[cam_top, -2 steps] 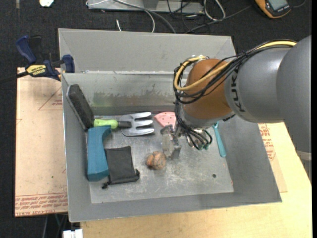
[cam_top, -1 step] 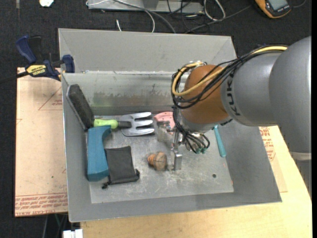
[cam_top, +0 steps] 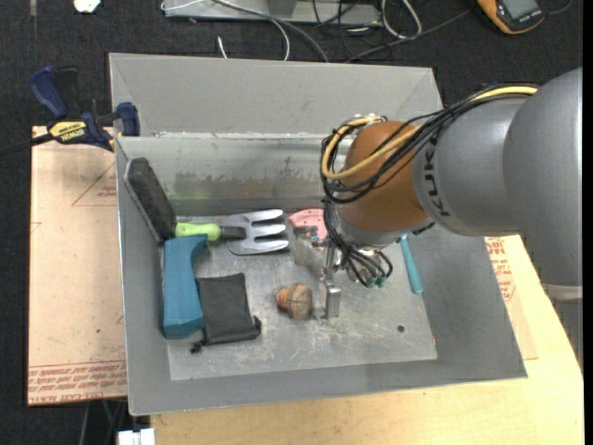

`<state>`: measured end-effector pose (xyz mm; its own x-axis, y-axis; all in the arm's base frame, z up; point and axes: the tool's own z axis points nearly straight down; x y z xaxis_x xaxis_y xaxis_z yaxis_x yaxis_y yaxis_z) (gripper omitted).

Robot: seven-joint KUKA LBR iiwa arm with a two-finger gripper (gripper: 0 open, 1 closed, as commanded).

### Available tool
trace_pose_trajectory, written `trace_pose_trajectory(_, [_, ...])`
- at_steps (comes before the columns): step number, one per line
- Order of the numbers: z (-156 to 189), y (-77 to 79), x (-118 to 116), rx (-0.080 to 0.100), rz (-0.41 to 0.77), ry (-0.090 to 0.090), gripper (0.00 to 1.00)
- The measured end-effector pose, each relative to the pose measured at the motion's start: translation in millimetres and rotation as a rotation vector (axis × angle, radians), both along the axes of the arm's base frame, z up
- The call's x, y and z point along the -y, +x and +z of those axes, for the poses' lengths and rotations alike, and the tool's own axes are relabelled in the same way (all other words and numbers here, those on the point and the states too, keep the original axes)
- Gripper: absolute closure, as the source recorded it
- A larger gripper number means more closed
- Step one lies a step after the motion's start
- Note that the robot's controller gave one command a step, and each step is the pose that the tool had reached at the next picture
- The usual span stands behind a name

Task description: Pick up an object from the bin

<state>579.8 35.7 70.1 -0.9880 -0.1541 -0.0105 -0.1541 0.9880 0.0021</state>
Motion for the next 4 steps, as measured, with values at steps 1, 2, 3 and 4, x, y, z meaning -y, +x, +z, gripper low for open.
trace_pose_trajectory(1, [0, -12.5, -30, 0.001, 0.012, 0.001, 0.00])
trace_pose_trajectory(2, [0, -31.9, -24, 0.000, 0.053, 0.000, 1.00])
trace_pose_trajectory(3, [0, -31.4, -24, 0.002, 0.054, 0.000, 0.00])
trace_pose_trajectory(4, [0, -31.8, -24, 0.000, 0.054, 0.000, 1.00])
